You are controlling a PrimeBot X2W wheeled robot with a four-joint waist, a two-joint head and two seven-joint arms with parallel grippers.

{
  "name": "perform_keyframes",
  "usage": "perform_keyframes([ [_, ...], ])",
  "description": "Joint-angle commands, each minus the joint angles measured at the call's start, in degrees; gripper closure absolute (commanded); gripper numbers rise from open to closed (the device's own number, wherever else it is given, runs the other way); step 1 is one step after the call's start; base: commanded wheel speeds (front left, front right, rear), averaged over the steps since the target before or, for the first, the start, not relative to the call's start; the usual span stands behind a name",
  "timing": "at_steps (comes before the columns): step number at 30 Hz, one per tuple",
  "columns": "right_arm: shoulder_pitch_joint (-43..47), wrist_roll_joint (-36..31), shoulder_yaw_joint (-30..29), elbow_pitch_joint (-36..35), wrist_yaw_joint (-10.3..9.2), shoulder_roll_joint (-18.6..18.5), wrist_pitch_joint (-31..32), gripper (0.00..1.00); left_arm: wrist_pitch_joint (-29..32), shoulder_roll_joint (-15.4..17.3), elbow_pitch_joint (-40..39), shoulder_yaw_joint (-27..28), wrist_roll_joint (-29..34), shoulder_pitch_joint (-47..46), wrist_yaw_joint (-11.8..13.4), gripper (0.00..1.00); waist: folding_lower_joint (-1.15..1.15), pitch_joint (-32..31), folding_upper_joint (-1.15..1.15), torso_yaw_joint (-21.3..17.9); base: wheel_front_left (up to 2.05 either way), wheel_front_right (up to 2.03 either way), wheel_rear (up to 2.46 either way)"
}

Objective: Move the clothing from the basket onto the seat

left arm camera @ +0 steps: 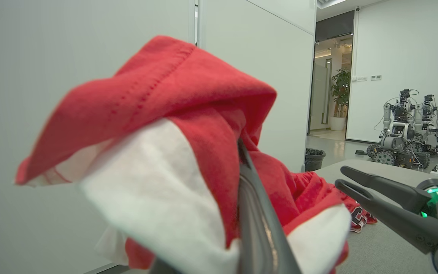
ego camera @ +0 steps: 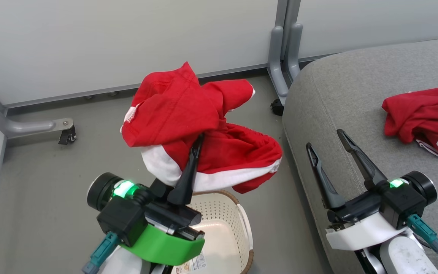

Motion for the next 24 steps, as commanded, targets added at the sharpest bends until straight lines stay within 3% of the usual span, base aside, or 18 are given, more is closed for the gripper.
perform_keyframes([
  [1,0.0,0.2,-0.1,0.2,-0.1,0.1,-0.2,0.0,-0.2,0.6,0.1,0.1,-0.5,-0.5,-0.2,1.0,0.0,0.1,0.0,0.0,0.0,0.0,0.0],
  [11,-1.3,4.4,-0.2,-2.4,-0.1,-0.1,-0.2,0.0,-0.2,0.9,0.2,1.1,-0.4,-0.8,-0.2,1.0,0.0,0.7,0.0,-0.4,0.0,0.0,0.0],
  [17,-3.1,10.4,6.4,-5.0,-0.1,-4.0,-0.2,0.0,-0.2,1.2,0.2,-0.1,0.5,-1.3,-0.2,1.0,0.0,1.1,0.0,-0.6,0.0,0.0,0.0],
  [24,-6.2,16.9,15.4,-2.9,-0.1,-9.7,-0.2,0.0,-0.2,1.8,-0.7,-1.4,2.4,-2.0,-0.2,1.0,0.0,1.3,0.0,-0.3,0.0,0.0,0.0],
])
